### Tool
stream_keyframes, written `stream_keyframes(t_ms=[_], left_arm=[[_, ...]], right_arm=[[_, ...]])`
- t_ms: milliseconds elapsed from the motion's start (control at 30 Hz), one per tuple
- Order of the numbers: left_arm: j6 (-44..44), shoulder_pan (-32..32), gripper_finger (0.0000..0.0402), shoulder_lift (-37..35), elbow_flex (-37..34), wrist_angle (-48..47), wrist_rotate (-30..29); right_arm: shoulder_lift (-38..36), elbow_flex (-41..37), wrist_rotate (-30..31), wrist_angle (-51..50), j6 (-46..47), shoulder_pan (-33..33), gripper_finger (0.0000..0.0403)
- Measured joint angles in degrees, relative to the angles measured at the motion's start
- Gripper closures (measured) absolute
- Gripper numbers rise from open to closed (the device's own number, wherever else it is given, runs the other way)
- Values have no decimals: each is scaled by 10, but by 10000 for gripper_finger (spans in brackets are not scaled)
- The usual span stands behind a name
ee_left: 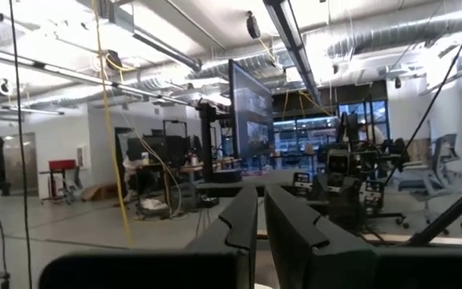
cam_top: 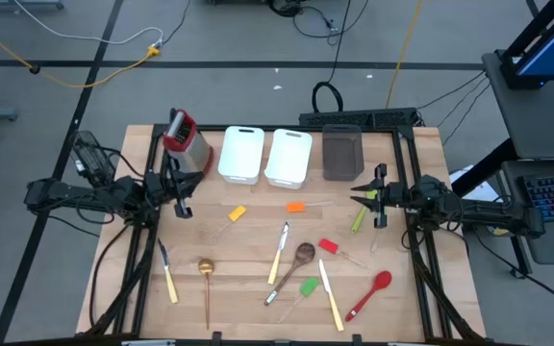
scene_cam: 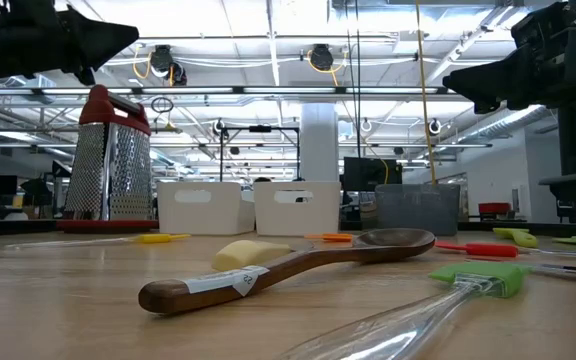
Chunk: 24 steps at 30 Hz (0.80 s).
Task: Pick & Place Kitchen Items
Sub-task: Put the yellow spatula into the left white bin
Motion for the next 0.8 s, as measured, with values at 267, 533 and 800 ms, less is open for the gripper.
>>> stream_keyframes(t_ms=[267,533,800], left_arm=[[-51,0,369,0,0,29,0],[-28,0,368,13,40,-30,10],[-30,0,312,95,106,-75,9]], right_arm=[[0,0,0,0,0,0,303],[0,0,0,0,0,0,303],[0,0,0,5,0,0,303]])
